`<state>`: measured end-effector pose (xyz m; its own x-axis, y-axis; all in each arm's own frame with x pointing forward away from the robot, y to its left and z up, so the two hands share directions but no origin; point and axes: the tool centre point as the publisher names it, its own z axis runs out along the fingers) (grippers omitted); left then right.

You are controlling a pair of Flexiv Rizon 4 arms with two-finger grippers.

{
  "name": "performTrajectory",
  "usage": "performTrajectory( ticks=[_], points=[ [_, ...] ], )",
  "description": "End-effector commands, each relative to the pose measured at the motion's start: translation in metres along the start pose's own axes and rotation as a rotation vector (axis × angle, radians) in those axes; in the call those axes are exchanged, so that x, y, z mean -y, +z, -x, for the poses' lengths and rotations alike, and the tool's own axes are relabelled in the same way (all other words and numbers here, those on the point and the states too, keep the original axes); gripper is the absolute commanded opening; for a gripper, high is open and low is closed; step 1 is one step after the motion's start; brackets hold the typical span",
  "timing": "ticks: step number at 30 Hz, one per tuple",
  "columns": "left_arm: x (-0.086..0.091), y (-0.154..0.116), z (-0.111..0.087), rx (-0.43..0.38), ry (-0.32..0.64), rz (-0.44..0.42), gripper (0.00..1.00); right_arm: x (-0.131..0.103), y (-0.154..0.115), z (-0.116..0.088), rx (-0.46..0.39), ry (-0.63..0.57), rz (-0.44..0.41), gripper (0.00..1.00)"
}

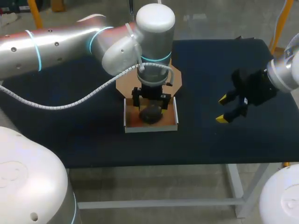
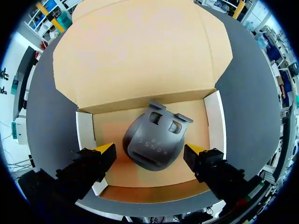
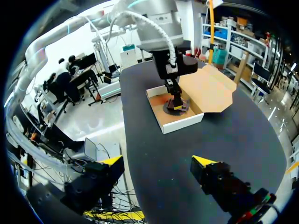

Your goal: Assemble the packaging by folding the flat box into shape, placing the metal phone stand inside, and closing the box properly

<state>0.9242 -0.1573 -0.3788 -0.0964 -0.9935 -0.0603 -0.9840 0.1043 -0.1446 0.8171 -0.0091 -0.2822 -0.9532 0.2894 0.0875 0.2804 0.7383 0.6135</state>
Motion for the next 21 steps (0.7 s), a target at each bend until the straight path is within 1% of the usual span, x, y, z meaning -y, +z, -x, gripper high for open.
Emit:
performTrajectory(
  ticks=[1,14,16,17,18,20,21],
  points=[
    [0.0049,0.0006,-0.0050,0.058,0.000,0.020,1.00,0.0002,-0.0015,0.0001,-0.003,-0.001,0.002,1.00],
    [0.0049,0.0006,-0.0050,0.058,0.000,0.020,1.00,0.0002,-0.0015,0.0001,-0.003,-0.001,0.002,1.00],
    [0.0050,0.0039,-0.0040,0.068,-0.048,0.051,1.00,0.0002,-0.0015,0.0001,-0.003,-0.001,0.002,1.00],
    [0.0039,0.0054,-0.0039,0.067,-0.087,0.062,1.00,0.0002,-0.0015,0.0001,-0.003,-0.001,0.002,1.00],
    [0.0023,0.0071,-0.0040,0.053,-0.081,0.074,1.00,0.0002,-0.0015,0.0001,-0.003,-0.001,0.002,1.00],
    [-0.0007,0.0094,-0.0042,0.049,-0.120,0.088,1.00,0.0002,-0.0015,0.0001,-0.003,-0.001,0.002,1.00],
    [-0.0024,0.0102,-0.0045,0.035,-0.109,0.098,1.00,0.0002,-0.0015,0.0001,-0.003,-0.001,0.002,1.00]
  ],
)
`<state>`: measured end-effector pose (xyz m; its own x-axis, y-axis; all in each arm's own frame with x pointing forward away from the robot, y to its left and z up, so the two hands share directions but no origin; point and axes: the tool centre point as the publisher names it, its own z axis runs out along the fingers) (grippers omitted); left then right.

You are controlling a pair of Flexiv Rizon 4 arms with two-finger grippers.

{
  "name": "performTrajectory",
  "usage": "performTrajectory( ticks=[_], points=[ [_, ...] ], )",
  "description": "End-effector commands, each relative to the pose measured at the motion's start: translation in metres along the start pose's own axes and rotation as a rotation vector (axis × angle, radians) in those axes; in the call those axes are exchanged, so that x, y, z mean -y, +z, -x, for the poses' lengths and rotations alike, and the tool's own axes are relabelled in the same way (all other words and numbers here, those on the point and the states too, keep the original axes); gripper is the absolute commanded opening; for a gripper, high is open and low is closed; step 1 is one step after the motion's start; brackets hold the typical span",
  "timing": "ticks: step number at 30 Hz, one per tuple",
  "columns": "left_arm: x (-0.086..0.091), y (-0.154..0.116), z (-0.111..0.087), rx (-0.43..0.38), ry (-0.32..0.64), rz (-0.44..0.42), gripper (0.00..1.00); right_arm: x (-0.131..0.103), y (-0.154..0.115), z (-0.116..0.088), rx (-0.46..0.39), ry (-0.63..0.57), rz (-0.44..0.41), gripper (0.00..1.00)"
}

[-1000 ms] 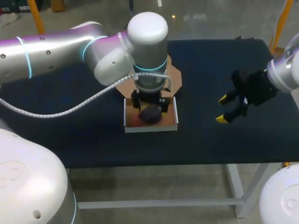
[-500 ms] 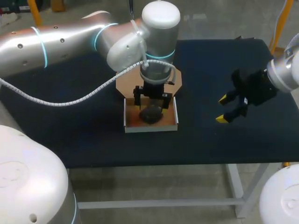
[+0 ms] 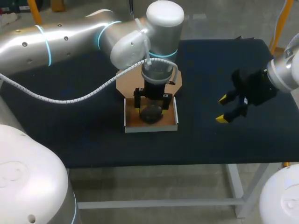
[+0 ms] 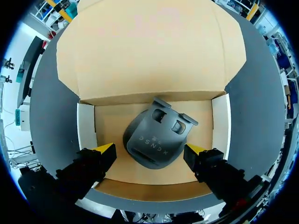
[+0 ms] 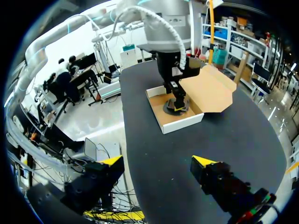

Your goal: Assemble the packaging by folding the flat box into shape, placing the metal phone stand inside, and closing the box properly

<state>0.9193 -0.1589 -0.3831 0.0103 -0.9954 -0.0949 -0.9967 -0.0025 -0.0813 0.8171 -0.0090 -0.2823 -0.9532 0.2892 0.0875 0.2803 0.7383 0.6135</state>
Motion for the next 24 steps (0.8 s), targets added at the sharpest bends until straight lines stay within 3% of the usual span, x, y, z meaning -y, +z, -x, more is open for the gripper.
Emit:
performTrajectory(
  ticks=[1,13,24],
  points=[
    [0.002,0.007,-0.003,-0.015,-0.021,0.031,1.00,0.000,-0.001,0.000,-0.003,-0.001,0.002,1.00],
    [-0.020,0.012,0.002,-0.081,-0.048,0.050,1.00,0.000,-0.001,0.000,-0.003,-0.001,0.002,1.00],
    [-0.047,0.016,-0.001,-0.077,-0.075,0.072,1.00,0.000,-0.001,0.000,-0.003,-0.001,0.002,1.00]
  ],
)
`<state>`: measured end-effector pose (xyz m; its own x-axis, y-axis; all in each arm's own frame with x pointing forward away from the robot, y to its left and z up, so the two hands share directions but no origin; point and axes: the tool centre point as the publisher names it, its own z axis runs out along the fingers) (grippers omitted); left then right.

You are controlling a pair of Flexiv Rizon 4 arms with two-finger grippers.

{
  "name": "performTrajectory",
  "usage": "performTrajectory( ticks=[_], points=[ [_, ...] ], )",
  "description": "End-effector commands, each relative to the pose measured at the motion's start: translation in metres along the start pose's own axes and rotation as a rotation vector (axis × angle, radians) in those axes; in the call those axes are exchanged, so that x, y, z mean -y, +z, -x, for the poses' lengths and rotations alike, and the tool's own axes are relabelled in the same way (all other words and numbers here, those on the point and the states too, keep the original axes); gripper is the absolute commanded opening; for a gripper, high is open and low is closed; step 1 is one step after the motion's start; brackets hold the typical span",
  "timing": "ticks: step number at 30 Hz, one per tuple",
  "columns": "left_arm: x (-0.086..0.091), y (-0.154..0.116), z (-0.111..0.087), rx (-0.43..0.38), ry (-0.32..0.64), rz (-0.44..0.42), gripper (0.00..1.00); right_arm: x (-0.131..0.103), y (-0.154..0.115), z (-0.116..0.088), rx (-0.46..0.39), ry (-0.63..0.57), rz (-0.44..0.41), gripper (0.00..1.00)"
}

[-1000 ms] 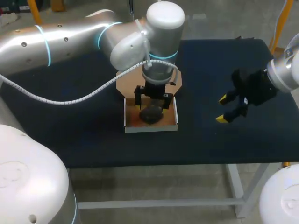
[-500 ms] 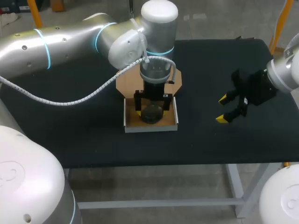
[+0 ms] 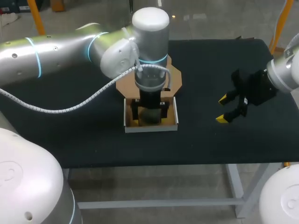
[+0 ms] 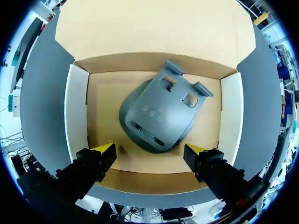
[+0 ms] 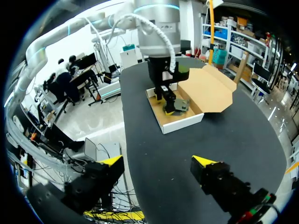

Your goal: Assemble the packaging by folding the flat box into shape, placing the metal phone stand inside, and closing the box properly

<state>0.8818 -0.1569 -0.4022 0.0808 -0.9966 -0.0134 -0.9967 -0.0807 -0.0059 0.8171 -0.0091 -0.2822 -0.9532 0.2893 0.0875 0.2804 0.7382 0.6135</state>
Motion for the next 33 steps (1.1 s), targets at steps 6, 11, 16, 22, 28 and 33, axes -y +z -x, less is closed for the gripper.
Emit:
performTrajectory(
  ticks=[6,11,16,22,28,33],
  points=[
    [-0.020,0.002,-0.006,-0.009,-0.008,0.006,1.00,0.000,-0.001,0.000,-0.003,-0.001,0.002,1.00],
    [-0.030,0.003,-0.008,-0.007,-0.006,0.006,1.00,0.000,-0.001,0.000,-0.003,-0.001,0.002,1.00],
    [-0.041,0.005,-0.005,-0.006,-0.019,0.010,1.00,0.000,-0.001,0.000,-0.003,-0.001,0.002,1.00],
    [-0.059,0.006,-0.001,-0.015,-0.023,0.016,1.00,0.000,-0.001,0.000,-0.003,-0.001,0.002,1.00],
    [-0.074,0.003,0.001,-0.023,-0.005,0.005,1.00,0.000,-0.001,0.000,-0.003,-0.001,0.002,1.00],
    [-0.085,0.003,0.003,-0.014,0.004,0.001,1.00,0.000,-0.001,0.000,-0.003,-0.001,0.002,1.00]
  ],
)
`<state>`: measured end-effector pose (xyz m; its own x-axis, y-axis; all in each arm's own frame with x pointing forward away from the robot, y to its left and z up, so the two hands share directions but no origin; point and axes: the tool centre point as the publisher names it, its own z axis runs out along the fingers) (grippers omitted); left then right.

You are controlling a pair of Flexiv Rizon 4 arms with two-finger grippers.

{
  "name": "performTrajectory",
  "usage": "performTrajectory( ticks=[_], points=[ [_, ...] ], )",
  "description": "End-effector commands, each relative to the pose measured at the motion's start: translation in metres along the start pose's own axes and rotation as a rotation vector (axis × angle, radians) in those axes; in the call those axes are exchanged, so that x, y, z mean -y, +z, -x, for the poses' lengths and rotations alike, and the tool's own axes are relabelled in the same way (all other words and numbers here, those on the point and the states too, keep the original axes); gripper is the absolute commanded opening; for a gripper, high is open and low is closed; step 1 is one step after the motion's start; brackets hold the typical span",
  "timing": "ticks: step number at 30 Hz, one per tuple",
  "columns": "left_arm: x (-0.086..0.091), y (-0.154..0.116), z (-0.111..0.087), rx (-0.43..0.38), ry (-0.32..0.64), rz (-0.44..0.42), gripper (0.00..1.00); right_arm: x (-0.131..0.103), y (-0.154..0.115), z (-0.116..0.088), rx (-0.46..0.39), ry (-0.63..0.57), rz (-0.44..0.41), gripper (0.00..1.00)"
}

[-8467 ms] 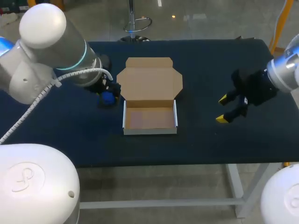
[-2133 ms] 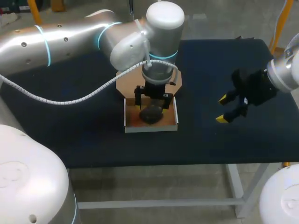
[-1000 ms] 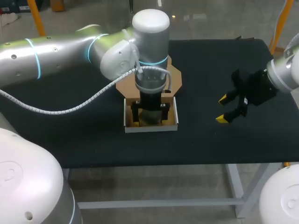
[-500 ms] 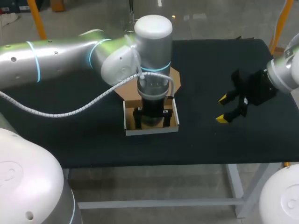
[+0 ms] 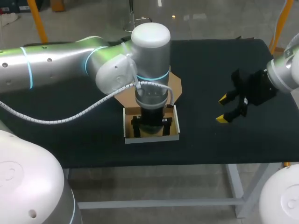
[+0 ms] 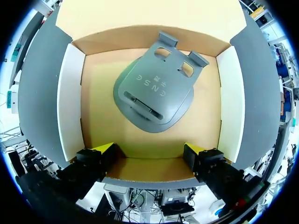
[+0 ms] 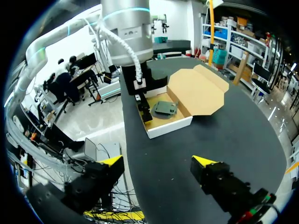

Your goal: Assemble the packaging by folding the flat box into shape, placing the metal phone stand inside, and closing the box properly

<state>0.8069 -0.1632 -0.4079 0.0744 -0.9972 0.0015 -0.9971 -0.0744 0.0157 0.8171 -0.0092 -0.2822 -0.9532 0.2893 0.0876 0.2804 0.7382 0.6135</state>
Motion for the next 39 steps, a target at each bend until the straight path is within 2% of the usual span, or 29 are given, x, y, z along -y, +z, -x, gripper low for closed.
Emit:
performTrajectory(
  ticks=[1,11,16,20,29,36,39],
  points=[
    [-0.012,-0.001,0.004,0.004,-0.001,-0.021,1.00,0.000,-0.001,0.000,-0.003,-0.001,0.002,1.00],
    [-0.027,-0.001,0.002,0.020,0.007,-0.038,1.00,0.000,-0.001,0.000,-0.003,-0.001,0.002,1.00],
    [-0.025,-0.007,-0.001,0.025,0.007,-0.048,1.00,0.000,-0.001,0.000,-0.003,-0.001,0.002,1.00],
    [-0.023,-0.023,0.000,0.014,0.004,-0.091,1.00,0.000,-0.001,0.000,-0.003,-0.001,0.002,1.00],
    [-0.012,-0.068,0.016,-0.087,0.097,-0.210,1.00,0.000,-0.001,0.000,-0.003,-0.001,0.002,1.00],
    [0.001,-0.091,0.032,-0.148,0.183,-0.213,1.00,0.000,-0.001,0.000,-0.003,-0.001,0.002,1.00],
    [0.004,-0.099,0.039,-0.178,0.250,-0.218,1.00,0.000,-0.001,0.000,-0.003,-0.001,0.002,1.00]
  ],
)
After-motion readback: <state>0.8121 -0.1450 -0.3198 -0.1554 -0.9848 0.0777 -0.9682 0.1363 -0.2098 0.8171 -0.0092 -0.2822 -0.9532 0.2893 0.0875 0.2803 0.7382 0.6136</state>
